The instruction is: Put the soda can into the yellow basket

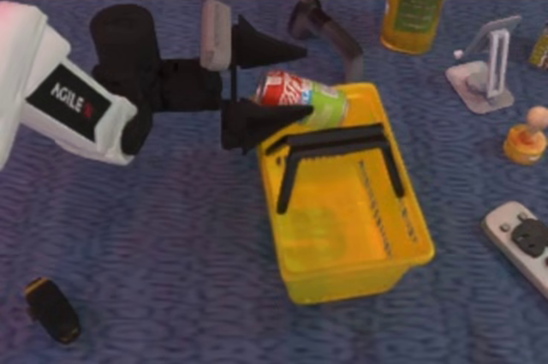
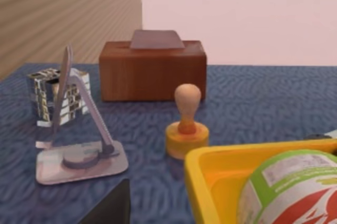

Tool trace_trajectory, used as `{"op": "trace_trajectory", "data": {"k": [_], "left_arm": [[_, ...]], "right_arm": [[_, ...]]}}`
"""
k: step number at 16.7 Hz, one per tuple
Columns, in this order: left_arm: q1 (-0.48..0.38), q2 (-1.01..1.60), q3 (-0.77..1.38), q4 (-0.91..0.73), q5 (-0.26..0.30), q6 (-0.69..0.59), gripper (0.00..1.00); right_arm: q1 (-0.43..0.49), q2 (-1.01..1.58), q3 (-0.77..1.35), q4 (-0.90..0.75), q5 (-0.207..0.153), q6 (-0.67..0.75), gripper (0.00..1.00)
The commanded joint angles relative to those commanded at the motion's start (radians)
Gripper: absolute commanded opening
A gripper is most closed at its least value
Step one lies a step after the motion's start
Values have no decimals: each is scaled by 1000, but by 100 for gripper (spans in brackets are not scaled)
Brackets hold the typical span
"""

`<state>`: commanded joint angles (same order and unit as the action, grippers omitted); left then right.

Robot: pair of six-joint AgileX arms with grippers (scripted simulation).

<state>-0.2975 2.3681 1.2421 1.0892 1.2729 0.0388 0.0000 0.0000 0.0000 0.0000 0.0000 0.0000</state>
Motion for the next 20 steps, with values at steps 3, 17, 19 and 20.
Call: {"op": "trace_trajectory", "data": {"k": [3, 17, 19, 20], "left_arm": [[-3, -4, 1, -2, -2, 1, 100], [139, -712, -242, -290, -390, -132, 100], [169, -915, -335, -381, -496, -151, 100], [184, -1014, -385, -427, -549, -158, 100]], "right_arm": [[0, 0, 0, 0, 0, 0, 100], [225, 739, 696, -478, 0, -351, 100], [280, 921, 867, -596, 0, -437, 100], [308, 1013, 954, -655, 1, -481, 100]]}}
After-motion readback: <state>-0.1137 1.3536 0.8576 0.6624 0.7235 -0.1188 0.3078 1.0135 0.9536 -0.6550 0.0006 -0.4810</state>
